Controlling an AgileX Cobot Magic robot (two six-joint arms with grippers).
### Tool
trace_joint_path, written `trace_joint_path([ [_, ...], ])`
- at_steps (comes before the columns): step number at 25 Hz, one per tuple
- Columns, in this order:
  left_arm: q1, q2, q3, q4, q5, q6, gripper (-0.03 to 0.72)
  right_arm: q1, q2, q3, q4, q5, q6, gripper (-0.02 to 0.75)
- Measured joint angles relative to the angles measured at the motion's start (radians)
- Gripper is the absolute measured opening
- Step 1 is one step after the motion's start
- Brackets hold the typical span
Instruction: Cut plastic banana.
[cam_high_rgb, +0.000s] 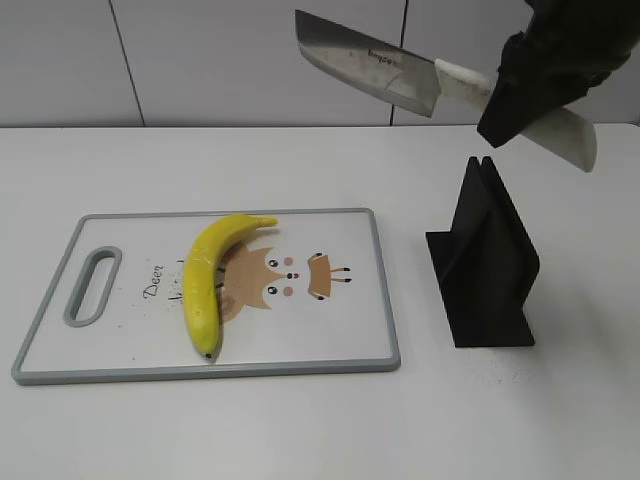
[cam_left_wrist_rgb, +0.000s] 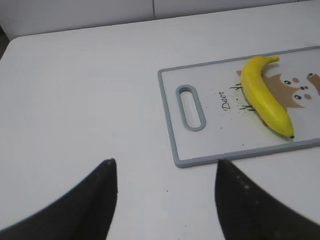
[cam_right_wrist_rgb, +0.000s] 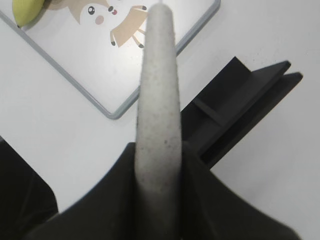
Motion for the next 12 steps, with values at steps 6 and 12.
trace_joint_path([
  [6,0.0,0.19,-0.08,-0.035,-0.059,0.105,0.589,0.016,0.027,-0.033,0.001,-0.021,-0.234,0.183],
  [12,0.0,0.457,-0.169,-0.098,-0.14,0.311,0.589,0.072,0.104,-0.099,0.008,-0.021,-0.36,0.183],
])
